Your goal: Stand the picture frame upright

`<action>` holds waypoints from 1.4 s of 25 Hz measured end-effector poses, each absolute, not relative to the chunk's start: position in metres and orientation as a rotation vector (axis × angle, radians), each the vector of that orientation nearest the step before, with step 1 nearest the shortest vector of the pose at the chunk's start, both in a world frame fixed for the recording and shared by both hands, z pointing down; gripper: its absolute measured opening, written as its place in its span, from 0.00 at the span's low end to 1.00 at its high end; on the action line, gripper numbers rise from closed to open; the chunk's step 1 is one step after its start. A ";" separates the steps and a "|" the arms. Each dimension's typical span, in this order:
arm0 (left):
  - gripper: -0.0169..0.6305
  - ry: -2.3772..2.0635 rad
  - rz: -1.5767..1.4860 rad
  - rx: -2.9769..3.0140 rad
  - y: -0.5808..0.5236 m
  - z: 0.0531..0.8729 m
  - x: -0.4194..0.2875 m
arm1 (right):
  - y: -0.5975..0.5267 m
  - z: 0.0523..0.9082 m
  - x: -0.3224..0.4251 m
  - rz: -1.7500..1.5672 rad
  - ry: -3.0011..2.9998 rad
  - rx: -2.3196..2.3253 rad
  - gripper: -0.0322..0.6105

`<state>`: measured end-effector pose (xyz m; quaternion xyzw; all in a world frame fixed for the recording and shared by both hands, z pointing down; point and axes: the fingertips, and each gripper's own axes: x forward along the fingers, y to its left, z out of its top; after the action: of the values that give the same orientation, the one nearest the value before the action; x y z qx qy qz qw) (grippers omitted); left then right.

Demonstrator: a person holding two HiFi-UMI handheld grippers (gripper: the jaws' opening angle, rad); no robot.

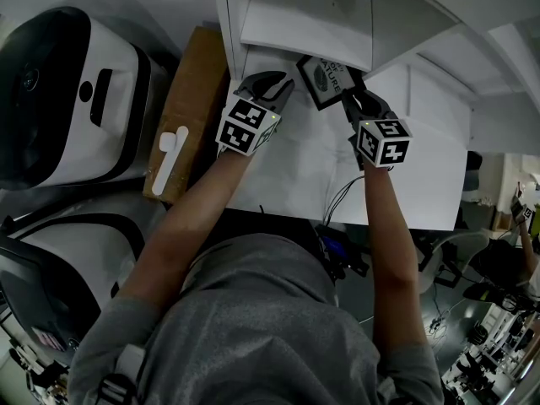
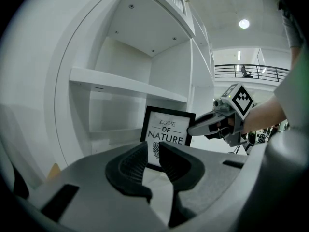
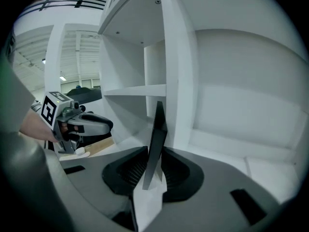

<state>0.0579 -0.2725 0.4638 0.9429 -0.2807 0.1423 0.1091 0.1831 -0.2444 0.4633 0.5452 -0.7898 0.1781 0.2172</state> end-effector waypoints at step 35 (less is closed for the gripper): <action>0.04 -0.901 0.365 2.841 -0.248 0.431 0.030 | -0.193 0.408 0.172 0.202 -2.232 1.538 0.09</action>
<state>0.0305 -0.2480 0.4315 0.9438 -0.2994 0.1213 0.0695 0.1721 -0.1928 0.4075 0.5531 -0.8029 0.0725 0.2102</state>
